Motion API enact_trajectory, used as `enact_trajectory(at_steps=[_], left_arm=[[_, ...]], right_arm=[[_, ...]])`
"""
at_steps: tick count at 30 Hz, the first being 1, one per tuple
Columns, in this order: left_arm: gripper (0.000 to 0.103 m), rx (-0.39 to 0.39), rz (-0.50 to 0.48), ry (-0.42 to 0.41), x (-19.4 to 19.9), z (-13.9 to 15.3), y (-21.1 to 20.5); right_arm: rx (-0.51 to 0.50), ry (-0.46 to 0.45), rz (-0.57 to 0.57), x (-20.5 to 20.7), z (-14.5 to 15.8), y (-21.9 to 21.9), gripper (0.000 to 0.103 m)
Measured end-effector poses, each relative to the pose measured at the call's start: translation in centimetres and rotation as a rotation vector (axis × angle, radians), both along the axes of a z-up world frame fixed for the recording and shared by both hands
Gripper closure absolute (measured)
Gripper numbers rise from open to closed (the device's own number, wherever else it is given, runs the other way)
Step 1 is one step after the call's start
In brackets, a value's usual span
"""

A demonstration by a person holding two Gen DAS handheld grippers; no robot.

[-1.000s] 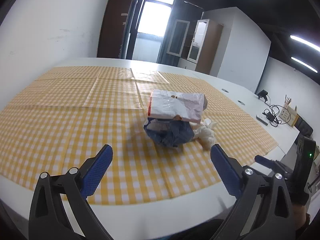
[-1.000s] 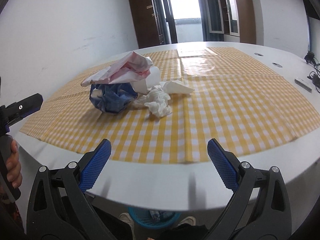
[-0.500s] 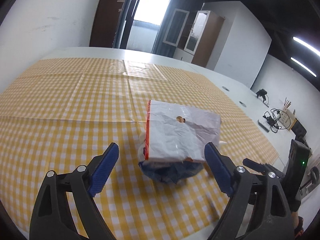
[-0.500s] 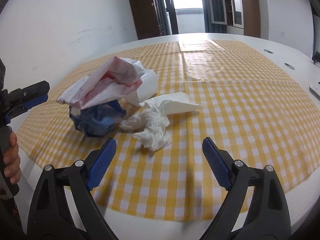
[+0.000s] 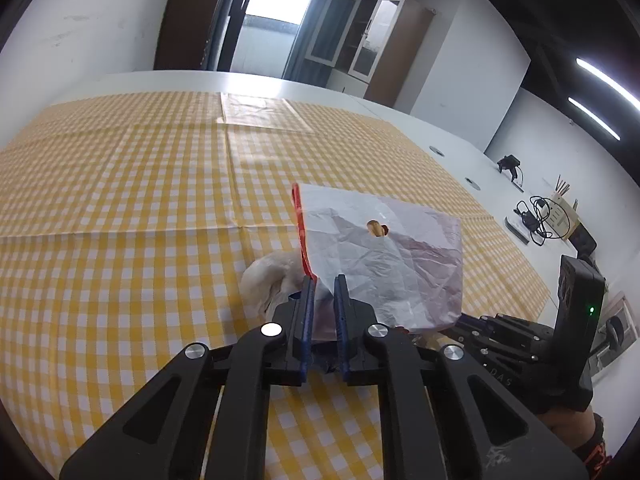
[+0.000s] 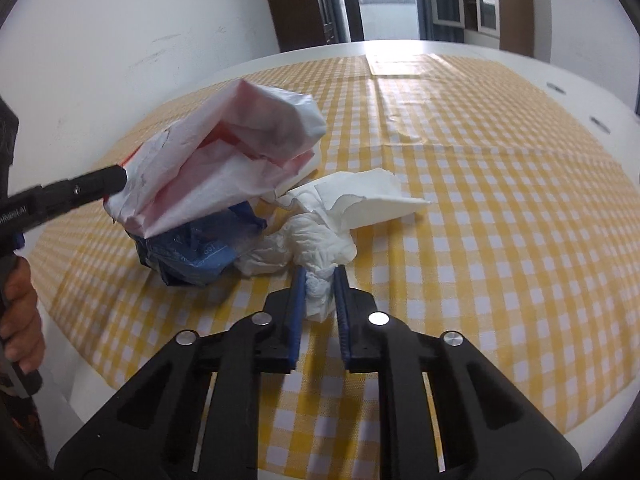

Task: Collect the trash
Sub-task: 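Close the left tool on the white red-edged bag while the right tool grasps crumpled tissue, then lift the bag and tissue off the table and lower them over the blue basket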

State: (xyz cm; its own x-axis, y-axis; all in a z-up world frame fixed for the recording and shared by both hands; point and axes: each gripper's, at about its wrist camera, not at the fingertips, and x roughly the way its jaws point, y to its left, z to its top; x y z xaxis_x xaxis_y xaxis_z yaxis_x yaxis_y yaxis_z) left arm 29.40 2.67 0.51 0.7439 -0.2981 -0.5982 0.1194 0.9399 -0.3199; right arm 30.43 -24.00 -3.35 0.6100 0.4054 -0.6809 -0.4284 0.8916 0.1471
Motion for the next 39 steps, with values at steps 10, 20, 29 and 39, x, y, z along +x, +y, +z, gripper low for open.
enact_trajectory(at_steps=[10, 20, 29, 39], left_arm=[[0.102, -0.023, 0.068, -0.172, -3.9, 4.6, 0.8], [0.102, 0.007, 0.192, -0.241, -9.4, 7.1, 3.3], [0.102, -0.013, 0.24, -0.264, -14.9, 6.6, 4.3], [0.102, -0.032, 0.219, -0.292, -20.6, 6.3, 2.9]], right_arm=[[0.044, -0.087, -0.021, -3.4, 2.0, -1.5, 0.095], [0.073, -0.157, -0.038, -7.6, 4.3, -3.8, 0.095], [0.105, -0.188, -0.035, -10.8, 4.9, -4.6, 0.095], [0.133, -0.236, -0.016, -15.7, 6.0, -5.1, 0.095]])
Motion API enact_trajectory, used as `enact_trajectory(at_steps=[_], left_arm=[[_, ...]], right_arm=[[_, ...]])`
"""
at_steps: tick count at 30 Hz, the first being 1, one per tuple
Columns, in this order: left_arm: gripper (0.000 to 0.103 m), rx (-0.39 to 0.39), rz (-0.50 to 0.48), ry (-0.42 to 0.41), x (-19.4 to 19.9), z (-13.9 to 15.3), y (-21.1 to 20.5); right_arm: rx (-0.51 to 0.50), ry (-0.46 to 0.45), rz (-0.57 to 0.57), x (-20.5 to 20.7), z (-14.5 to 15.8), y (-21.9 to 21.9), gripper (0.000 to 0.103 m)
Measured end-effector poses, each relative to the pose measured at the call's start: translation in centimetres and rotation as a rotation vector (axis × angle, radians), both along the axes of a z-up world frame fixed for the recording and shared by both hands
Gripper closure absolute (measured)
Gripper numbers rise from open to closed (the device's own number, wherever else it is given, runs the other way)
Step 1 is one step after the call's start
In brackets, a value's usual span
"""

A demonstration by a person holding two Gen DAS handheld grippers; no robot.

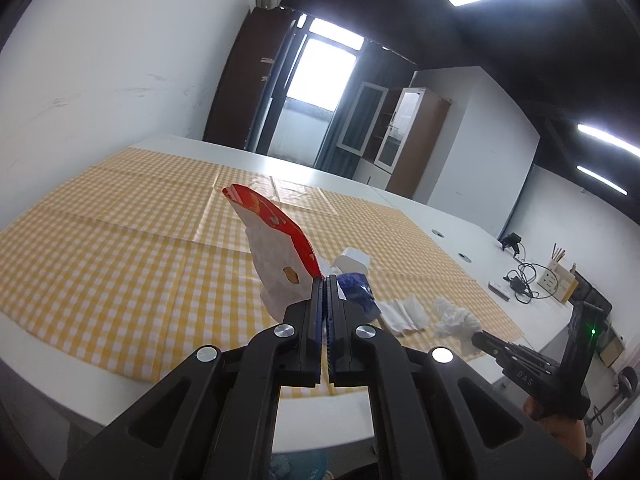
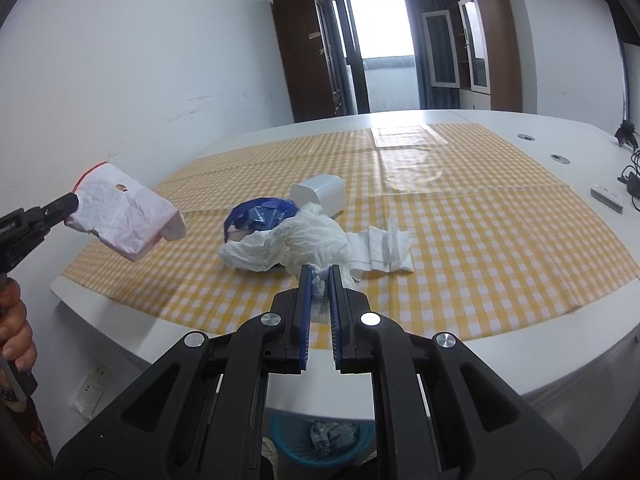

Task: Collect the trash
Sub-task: 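Lift the bag and tissue off the table and lower them over the blue basket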

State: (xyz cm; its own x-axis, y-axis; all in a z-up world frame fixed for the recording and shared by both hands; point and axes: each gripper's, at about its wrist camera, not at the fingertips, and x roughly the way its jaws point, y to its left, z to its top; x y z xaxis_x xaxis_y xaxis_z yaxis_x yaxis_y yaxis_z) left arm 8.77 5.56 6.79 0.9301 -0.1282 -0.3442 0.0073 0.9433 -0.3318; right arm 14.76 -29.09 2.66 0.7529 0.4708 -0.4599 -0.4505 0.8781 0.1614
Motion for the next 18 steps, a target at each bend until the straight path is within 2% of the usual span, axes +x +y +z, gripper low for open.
enact_trajectory(at_steps=[8, 18], left_arm=[[0.102, 0.038, -0.054, -0.042, -4.8, 0.3, -2.8], [0.102, 0.077, -0.088, -0.053, -10.7, -0.7, -5.7]], right_arm=[[0.029, -0.033, 0.029, -4.1, 0.7, 0.0, 0.095], [0.028, -0.049, 0.057, -8.9, -0.2, -0.8, 0.095]])
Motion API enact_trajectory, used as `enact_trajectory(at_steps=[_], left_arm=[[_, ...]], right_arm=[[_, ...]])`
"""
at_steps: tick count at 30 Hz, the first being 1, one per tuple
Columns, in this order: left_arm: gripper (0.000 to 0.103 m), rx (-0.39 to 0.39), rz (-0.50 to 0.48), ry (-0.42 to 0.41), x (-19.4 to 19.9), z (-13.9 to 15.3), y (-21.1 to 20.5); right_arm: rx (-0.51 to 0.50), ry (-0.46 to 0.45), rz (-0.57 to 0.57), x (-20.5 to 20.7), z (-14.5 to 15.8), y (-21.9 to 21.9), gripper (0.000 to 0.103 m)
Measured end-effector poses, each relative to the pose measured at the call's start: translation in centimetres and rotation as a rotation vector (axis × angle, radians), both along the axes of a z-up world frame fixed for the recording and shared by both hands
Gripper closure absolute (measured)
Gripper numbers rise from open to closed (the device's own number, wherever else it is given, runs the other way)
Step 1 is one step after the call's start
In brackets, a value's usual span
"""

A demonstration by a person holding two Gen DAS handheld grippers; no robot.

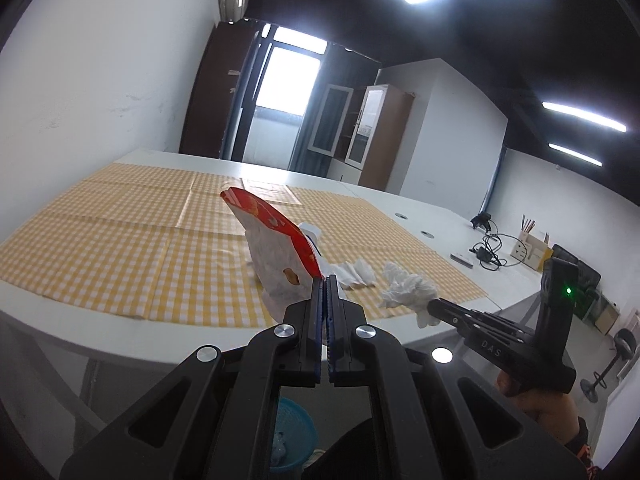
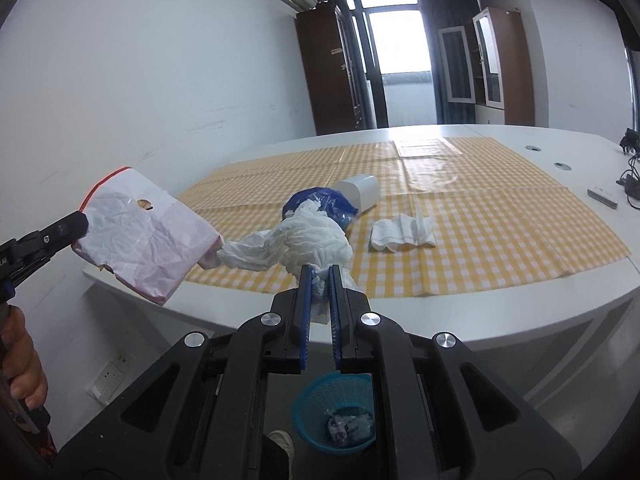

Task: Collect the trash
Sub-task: 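Lift the bag and tissue off the table and lower them over the blue basket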

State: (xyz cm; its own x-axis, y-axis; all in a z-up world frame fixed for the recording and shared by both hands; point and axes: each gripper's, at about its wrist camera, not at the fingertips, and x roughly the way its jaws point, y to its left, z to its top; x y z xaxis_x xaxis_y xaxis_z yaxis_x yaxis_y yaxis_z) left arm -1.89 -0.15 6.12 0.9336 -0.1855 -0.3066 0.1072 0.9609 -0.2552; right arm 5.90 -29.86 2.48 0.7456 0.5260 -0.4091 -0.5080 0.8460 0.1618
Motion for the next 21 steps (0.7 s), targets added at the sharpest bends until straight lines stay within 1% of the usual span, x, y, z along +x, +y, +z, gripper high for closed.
enact_trajectory(at_steps=[4, 8, 12, 21], left_arm=[[0.102, 0.01, -0.011, 0.023, -2.4, -1.1, -0.5], [0.102, 0.01, -0.031, 0.074, -4.0, -3.2, -0.8], [0.102, 0.026, -0.06, 0.15, -4.6, -6.0, -1.9], [0.102, 0.045, -0.08, 0.245, -6.1, -10.0, -3.0]], right_arm=[[-0.025, 0.008, 0.018, -1.9, -1.5, -0.5, 0.095], [-0.029, 0.052, 0.034, -2.6, -3.6, -1.0, 0.095], [-0.045, 0.099, 0.048, -3.6, -6.1, -1.0, 0.095], [-0.135, 0.156, 0.093, -6.3, -10.3, 0.6, 0.095]])
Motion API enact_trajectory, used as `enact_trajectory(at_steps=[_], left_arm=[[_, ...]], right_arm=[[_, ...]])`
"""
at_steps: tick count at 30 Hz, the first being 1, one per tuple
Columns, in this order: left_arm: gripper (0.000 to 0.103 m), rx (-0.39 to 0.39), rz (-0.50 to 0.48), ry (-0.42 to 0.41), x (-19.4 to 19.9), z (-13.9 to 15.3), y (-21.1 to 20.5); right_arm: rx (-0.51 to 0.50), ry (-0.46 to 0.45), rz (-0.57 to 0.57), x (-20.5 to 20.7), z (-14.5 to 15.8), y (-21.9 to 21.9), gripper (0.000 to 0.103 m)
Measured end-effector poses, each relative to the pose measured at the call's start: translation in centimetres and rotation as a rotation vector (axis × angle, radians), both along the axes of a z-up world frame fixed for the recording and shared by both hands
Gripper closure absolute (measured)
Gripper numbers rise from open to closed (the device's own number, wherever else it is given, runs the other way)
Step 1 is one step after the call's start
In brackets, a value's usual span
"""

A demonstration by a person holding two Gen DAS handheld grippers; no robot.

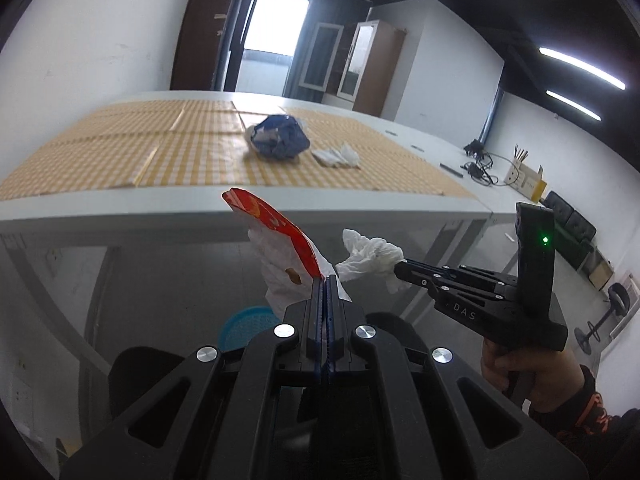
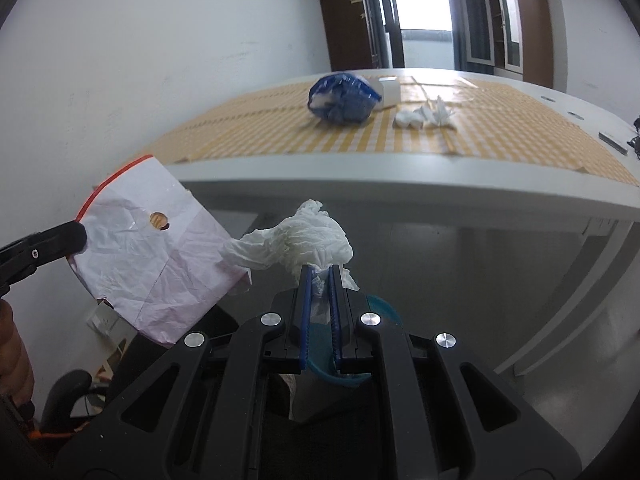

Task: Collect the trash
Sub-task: 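Lift the bag and tissue off the table and lower them over the blue basket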

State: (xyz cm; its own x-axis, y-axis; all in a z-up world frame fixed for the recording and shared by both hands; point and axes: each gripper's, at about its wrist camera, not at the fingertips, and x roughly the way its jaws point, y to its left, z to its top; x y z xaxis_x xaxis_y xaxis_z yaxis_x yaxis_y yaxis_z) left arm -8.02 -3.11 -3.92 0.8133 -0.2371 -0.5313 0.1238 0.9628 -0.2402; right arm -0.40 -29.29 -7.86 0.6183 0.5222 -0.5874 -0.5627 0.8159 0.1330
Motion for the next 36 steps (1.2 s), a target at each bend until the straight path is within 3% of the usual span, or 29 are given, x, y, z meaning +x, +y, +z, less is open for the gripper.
enact_trajectory(at_steps=[7, 22, 29, 36], left_arm=[[0.102, 0.019, -0.012, 0.092, 1.6, -3.8, 0.1], [0.102, 0.057, -0.032, 0.315, 10.2, -15.2, 0.8], [0.102, 0.063, -0.048, 0.364, 13.5, -19.0, 0.9], [0.102, 0.014, -0.057, 0.424, 17.0, -22.4, 1.9]], right_arm=[[-0.043, 0.104, 0.014, 1.1, -4.7, 1.1, 0.095], [-0.2, 0.27, -0.035, 8.2, -13.6, 3.5, 0.095], [-0.261, 0.341, -0.069, 11.3, -17.3, 4.9, 0.095], [-0.254, 0.457, -0.084, 14.2, -20.3, 6.0, 0.095]])
